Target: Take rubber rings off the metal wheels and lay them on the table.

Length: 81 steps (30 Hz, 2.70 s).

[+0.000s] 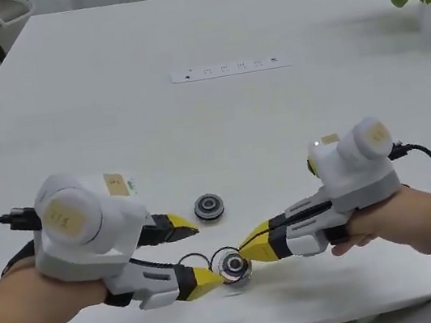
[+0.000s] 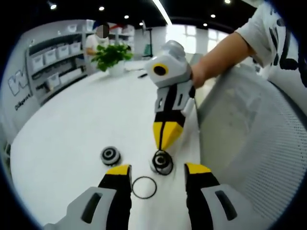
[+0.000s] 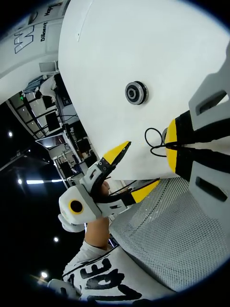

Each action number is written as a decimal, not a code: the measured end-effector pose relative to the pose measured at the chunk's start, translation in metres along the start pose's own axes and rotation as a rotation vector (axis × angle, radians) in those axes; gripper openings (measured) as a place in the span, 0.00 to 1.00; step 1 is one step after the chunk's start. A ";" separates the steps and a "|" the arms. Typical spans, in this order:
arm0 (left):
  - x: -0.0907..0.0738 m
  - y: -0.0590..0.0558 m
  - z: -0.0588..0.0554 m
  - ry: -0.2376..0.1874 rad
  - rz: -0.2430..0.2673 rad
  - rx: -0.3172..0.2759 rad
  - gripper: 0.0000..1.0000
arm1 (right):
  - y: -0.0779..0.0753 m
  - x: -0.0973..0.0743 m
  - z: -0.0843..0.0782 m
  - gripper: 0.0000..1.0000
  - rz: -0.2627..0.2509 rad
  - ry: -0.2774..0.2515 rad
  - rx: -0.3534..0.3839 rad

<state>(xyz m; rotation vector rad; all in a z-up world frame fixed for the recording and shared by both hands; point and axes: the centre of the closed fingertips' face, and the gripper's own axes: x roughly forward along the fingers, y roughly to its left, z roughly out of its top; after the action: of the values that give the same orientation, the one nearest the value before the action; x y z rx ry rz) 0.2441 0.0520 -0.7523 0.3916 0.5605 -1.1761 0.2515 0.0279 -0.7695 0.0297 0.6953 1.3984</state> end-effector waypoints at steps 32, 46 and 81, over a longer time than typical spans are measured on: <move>-0.044 0.024 -0.021 -0.045 0.124 -0.092 0.59 | -0.002 0.032 0.021 0.00 -0.002 -0.012 0.016; -0.049 0.025 -0.028 -0.041 0.135 -0.109 0.59 | -0.007 0.044 0.011 0.00 -0.020 0.022 0.035; -0.049 0.023 -0.037 -0.013 0.133 -0.126 0.58 | -0.027 0.047 0.002 0.03 -0.113 0.046 0.065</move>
<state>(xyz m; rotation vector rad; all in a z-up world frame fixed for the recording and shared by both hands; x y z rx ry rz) 0.2449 0.1173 -0.7524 0.3088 0.5854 -1.0099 0.2764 0.0653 -0.7993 0.0096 0.7697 1.2716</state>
